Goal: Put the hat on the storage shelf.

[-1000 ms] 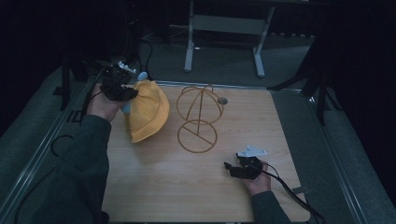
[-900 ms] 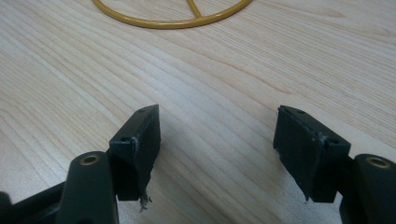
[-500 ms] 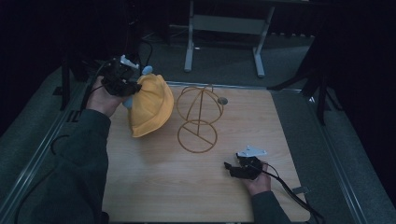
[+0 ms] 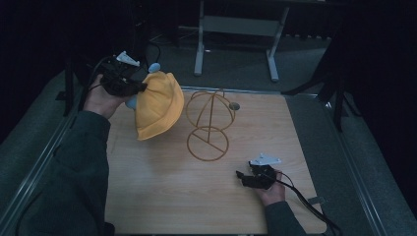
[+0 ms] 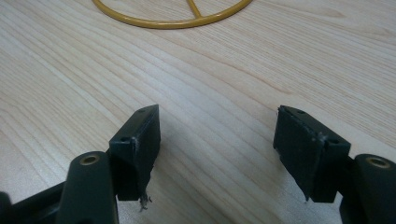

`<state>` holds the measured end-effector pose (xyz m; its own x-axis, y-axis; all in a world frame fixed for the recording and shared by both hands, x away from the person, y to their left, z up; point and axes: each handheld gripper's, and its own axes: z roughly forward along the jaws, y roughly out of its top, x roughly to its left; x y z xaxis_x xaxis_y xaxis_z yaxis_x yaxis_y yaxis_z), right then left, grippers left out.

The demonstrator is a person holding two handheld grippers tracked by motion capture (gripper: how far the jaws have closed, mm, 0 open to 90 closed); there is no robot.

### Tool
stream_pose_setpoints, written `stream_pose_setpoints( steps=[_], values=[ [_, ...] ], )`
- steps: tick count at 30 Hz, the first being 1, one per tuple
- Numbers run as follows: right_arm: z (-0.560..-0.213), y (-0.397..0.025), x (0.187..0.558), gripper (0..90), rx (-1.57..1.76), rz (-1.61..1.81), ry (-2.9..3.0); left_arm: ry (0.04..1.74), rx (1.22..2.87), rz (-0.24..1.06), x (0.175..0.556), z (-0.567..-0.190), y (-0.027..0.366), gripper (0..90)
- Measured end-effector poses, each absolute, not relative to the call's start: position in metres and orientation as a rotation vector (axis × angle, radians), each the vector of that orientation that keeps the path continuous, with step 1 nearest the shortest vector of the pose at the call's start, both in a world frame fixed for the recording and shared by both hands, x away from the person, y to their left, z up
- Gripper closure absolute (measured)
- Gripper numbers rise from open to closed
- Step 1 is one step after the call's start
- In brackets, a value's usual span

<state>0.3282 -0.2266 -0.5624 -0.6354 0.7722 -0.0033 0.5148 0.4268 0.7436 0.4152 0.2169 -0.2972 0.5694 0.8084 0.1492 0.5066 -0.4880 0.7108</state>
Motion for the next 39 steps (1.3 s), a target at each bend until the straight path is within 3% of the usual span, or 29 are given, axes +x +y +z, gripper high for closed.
stream_pose_setpoints(
  steps=[39],
  values=[
    [-0.562, -0.227, 0.328, 31.6, 1.103, 1.041, 2.341, 0.923, 2.115, 0.632, 0.404, -0.286, 0.23, 84.5]
  ],
)
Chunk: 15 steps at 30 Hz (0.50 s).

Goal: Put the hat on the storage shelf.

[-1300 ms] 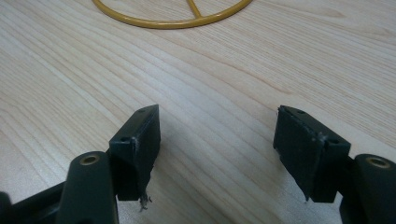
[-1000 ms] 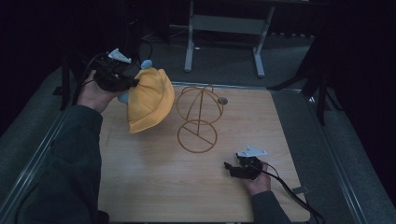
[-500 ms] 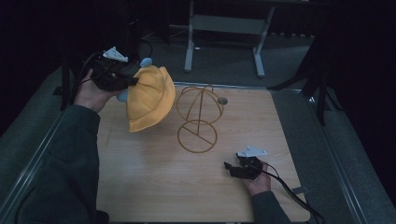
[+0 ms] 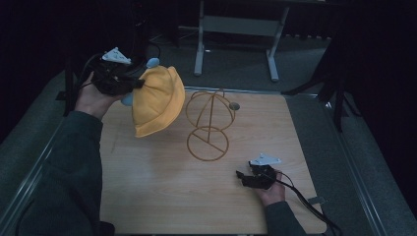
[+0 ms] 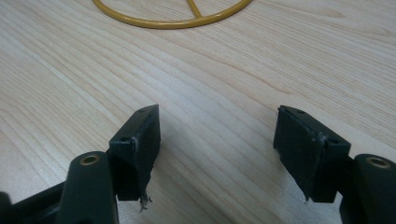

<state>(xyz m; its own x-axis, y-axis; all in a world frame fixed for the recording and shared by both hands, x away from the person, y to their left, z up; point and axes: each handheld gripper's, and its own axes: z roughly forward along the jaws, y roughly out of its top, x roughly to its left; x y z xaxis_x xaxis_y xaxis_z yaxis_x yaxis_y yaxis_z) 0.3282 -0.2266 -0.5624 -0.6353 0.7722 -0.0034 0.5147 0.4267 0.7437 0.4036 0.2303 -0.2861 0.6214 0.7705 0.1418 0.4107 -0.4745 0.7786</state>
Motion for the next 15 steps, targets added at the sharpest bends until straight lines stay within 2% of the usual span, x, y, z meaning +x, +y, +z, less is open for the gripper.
stream_pose_setpoints(
  steps=[15],
  values=[
    [-0.5623, -0.2266, 0.3282, 31.6, 1.103, 1.041, 2.341, 0.881, 2.098, 0.633, 0.3994, -0.2807, 0.2282, 84.5]
  ],
)
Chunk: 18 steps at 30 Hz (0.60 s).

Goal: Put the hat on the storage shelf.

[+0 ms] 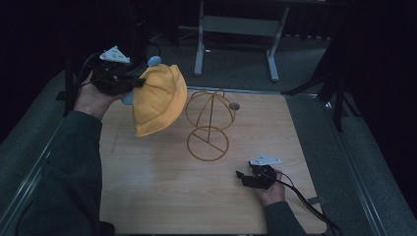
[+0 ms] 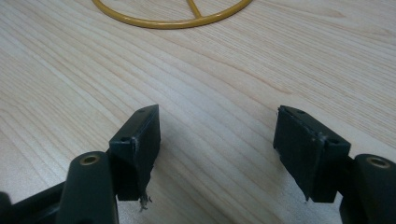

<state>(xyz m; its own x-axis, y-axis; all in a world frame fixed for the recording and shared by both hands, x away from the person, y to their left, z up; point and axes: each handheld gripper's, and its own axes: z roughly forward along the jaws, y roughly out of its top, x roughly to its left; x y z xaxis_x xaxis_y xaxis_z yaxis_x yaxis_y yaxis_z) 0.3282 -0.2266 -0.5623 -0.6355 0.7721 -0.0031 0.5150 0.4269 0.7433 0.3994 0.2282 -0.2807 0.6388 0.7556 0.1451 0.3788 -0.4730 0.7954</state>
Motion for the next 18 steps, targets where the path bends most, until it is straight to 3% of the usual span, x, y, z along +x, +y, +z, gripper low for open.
stream_pose_setpoints(
  steps=[18],
  values=[
    [-0.562, -0.227, 0.328, 31.5, 1.102, 1.041, 2.341, 0.801, 2.084, 0.601, 0.396, -0.273, 0.214, 84.6]
  ],
)
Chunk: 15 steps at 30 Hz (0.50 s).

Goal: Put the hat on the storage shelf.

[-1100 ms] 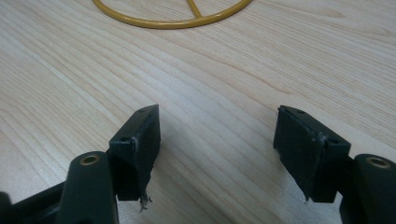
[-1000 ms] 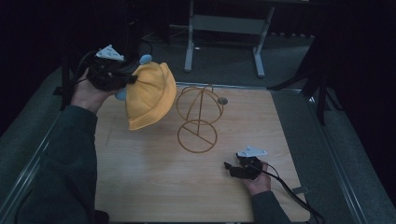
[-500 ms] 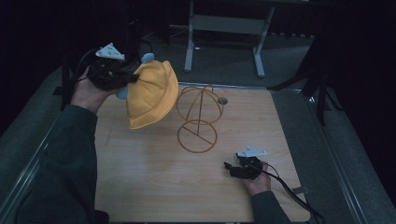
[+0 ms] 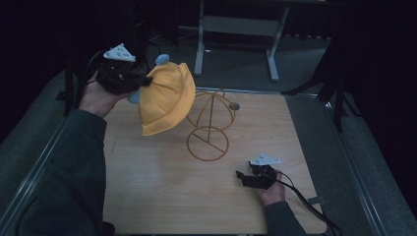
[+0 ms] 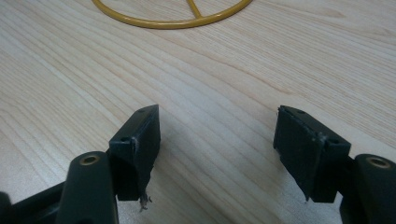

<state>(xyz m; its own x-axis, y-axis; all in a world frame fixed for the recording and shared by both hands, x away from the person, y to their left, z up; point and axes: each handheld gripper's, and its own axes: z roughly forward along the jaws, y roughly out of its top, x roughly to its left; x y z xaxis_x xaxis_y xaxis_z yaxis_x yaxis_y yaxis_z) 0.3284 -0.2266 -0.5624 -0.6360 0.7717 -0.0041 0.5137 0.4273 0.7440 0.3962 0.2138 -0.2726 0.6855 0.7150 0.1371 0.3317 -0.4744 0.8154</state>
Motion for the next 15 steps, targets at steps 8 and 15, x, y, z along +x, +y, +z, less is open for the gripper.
stream_pose_setpoints(
  steps=[8, 15],
  values=[
    [-0.562, -0.226, 0.328, 31.5, 1.105, 1.04, 2.342, 0.744, 2.088, 0.586, 0.392, -0.266, 0.207, 84.5],
    [-0.562, -0.226, 0.328, 31.5, 1.104, 1.04, 2.342, 0.702, 2.085, 0.574, 0.389, -0.26, 0.201, 84.6]
  ],
)
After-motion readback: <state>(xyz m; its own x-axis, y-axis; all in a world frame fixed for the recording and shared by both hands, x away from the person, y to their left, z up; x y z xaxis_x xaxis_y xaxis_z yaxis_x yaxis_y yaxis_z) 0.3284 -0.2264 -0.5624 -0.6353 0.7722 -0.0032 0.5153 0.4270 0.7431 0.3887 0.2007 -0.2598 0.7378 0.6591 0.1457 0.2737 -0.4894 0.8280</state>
